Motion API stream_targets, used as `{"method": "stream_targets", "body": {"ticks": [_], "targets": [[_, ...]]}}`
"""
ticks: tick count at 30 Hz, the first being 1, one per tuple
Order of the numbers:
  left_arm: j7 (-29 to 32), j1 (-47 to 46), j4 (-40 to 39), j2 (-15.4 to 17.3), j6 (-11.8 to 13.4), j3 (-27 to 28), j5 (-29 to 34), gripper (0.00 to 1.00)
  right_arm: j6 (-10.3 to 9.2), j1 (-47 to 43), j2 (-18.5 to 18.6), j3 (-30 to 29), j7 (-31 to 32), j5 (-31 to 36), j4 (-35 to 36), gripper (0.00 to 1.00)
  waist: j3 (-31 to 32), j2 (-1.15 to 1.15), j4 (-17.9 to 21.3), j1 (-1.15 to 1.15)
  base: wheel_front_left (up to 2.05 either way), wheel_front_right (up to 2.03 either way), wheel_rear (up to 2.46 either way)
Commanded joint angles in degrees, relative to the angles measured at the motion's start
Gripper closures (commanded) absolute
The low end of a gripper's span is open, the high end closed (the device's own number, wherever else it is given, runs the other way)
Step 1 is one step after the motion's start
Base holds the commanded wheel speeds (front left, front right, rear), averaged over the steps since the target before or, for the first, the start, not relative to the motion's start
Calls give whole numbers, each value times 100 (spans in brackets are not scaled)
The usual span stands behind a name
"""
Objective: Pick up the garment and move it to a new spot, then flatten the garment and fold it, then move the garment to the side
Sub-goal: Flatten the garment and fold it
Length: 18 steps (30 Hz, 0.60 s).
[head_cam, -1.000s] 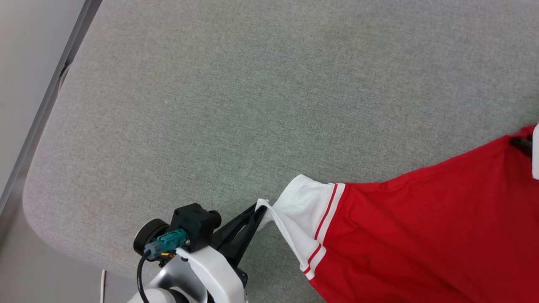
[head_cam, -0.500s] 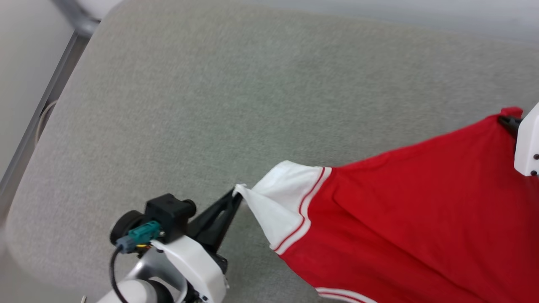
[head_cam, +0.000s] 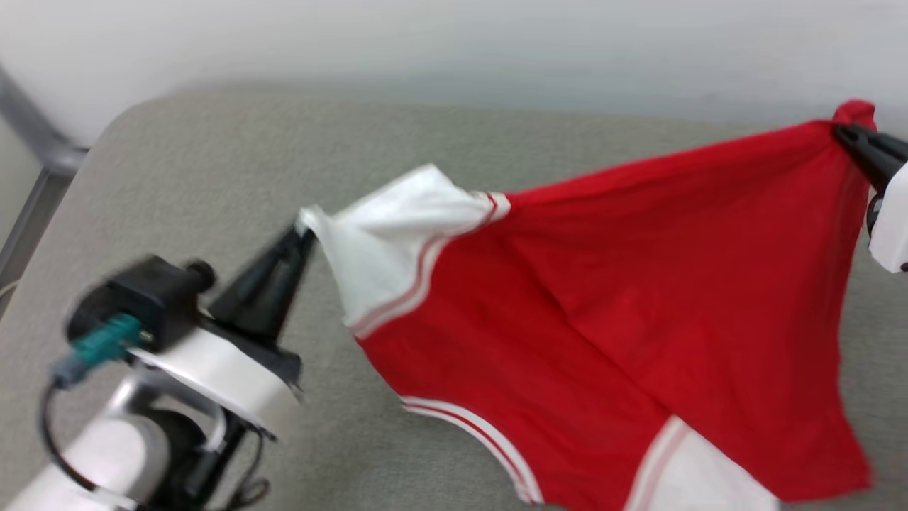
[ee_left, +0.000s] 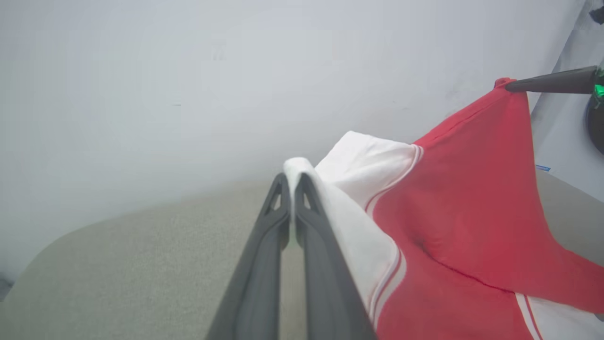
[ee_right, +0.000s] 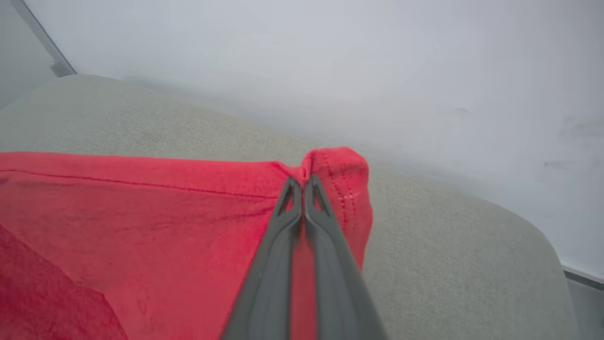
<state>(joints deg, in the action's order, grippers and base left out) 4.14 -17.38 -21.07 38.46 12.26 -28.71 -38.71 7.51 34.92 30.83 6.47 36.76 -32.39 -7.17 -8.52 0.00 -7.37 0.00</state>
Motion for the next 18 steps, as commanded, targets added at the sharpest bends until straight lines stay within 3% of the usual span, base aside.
{"method": "stream_targets", "body": {"ticks": [1, 18], "targets": [[-29, -191, -78, 82, 60, 174, -25, 100, -5, 36, 41, -12, -78, -23, 189, 100, 221, 0, 258, 0, 0, 0, 0], [-109, -1810, -252, 629, 293, 1389, 206, 100, -5, 126, -267, -356, -134, -15, 1738, 100, 196, 0, 978, 0, 0, 0, 0]]}}
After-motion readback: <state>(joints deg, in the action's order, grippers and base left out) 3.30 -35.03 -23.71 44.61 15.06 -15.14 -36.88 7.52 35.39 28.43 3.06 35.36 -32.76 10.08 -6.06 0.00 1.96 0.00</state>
